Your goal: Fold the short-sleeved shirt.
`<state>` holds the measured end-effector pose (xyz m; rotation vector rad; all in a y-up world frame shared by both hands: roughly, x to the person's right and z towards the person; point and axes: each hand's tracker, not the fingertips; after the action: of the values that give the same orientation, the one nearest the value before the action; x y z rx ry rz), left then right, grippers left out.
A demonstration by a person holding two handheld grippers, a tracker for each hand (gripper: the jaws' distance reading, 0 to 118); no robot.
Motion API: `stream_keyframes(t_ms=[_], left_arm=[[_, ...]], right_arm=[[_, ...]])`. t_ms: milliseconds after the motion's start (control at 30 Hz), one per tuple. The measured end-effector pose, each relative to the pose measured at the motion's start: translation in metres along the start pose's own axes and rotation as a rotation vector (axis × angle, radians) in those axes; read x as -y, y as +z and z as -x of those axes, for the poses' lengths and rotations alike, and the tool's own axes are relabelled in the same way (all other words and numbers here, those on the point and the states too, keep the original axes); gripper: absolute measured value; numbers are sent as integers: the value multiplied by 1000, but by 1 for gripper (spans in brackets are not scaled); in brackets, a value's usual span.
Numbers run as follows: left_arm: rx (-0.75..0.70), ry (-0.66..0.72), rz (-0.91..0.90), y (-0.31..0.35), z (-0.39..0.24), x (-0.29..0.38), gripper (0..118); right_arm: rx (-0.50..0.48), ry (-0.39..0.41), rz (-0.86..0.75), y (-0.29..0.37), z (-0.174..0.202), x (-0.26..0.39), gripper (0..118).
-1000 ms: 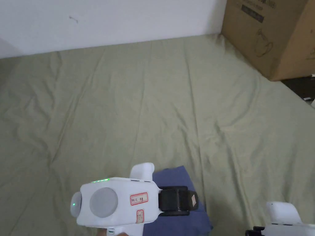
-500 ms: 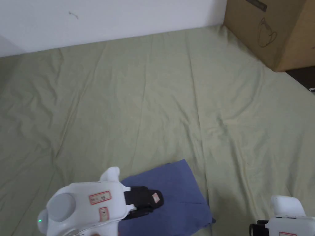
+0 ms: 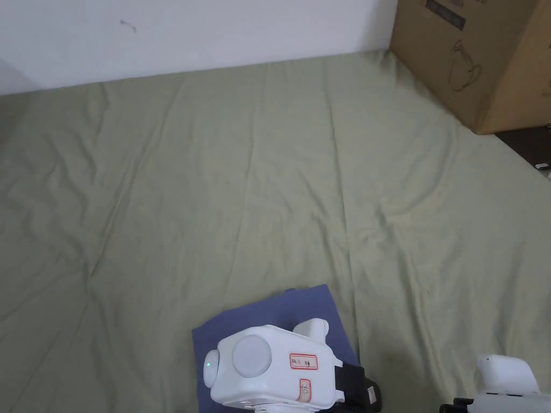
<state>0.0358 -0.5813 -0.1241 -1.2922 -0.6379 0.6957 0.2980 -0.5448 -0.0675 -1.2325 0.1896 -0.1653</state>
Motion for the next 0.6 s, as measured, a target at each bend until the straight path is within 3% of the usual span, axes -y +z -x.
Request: stream_keyframes(t_ms=[167,300,367,400,433,467,567,600], left_arm=[[45,30,-131,53,8,7,1],[92,132,-279,120,36,21,3],[70,160,-341,152,52,34,25],[57,165,-371,165,61,42,45],[44,175,-395,176,70,49,76],[24,196,-403,186,81,55,92],[19,306,-445,203,112,71,96],[36,348,-458,207,124,74,95]], right_arm=[[-14,63,-28,9,19,-13,2],[-35,198,-47,7,60,-33,2],[-53,269,-58,4,83,-42,2],[-56,313,-68,-2,94,-49,2],[-51,350,-72,-7,106,-53,2],[-42,381,-68,-12,117,-57,2],[-26,433,-38,-42,143,-71,2],[27,451,-16,-52,149,-72,2]])
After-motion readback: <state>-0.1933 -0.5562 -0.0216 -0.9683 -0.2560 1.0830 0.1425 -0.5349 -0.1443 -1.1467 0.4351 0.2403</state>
